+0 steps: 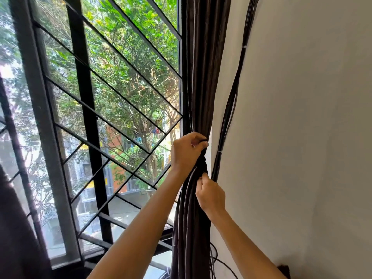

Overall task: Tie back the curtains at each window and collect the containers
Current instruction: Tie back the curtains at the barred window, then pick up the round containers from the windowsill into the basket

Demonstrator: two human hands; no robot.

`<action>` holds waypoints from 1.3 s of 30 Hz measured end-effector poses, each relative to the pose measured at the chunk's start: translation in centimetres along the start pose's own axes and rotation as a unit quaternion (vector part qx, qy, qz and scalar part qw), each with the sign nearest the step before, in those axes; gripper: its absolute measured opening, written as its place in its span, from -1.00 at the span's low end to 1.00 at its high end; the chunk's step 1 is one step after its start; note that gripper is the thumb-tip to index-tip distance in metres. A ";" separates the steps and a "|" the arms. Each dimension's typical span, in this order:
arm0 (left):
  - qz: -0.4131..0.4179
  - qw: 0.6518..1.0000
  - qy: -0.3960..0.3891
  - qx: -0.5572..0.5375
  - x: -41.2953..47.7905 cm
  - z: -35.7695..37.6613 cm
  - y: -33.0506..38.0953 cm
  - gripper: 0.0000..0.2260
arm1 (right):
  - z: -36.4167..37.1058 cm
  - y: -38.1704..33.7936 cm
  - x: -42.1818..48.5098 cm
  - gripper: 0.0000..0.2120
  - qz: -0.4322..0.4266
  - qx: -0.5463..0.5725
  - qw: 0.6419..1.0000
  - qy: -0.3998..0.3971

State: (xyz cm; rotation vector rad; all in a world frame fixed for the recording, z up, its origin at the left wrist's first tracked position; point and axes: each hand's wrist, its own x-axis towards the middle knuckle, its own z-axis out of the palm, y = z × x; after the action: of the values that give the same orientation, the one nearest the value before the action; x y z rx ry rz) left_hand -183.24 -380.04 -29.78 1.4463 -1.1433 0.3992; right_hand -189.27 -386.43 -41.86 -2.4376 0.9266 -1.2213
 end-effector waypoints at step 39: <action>-0.520 0.831 0.111 0.162 -32.6 -18.0 -19.0 -0.89 | 18.8 -5.7 -24.2 -0.97 -0.103 0.077 0.876 -0.465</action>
State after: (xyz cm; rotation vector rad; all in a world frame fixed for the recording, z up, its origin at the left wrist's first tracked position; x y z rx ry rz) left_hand -176.29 -353.80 -61.64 2.0210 0.0186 -0.0341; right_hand -182.74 -367.40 -65.63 -2.5504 0.2680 -0.0417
